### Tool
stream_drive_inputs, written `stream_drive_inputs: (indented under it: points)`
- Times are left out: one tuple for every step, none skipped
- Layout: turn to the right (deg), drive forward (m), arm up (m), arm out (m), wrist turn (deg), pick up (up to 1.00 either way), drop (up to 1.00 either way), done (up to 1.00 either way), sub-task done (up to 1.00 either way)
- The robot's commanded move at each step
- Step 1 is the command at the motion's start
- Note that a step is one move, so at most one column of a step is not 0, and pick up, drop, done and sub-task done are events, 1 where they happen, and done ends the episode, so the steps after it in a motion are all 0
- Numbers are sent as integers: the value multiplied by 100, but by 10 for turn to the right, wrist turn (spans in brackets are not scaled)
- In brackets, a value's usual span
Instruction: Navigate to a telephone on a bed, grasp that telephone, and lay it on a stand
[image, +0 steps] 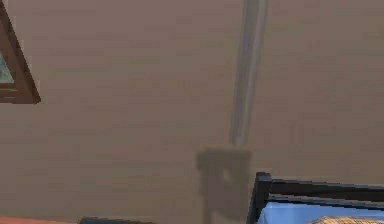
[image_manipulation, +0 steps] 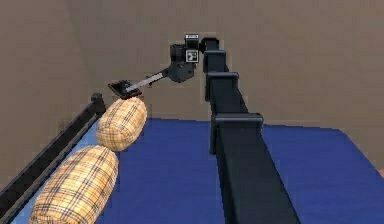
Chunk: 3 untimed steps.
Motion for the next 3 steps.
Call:
stream_drive_inputs:
  points:
    - [0,0,0,0,-450,0,0,0,0]
    - [0,0,0,0,-330,0,0,0,0]
    - [0,0,0,-42,0,0,0,0,0]
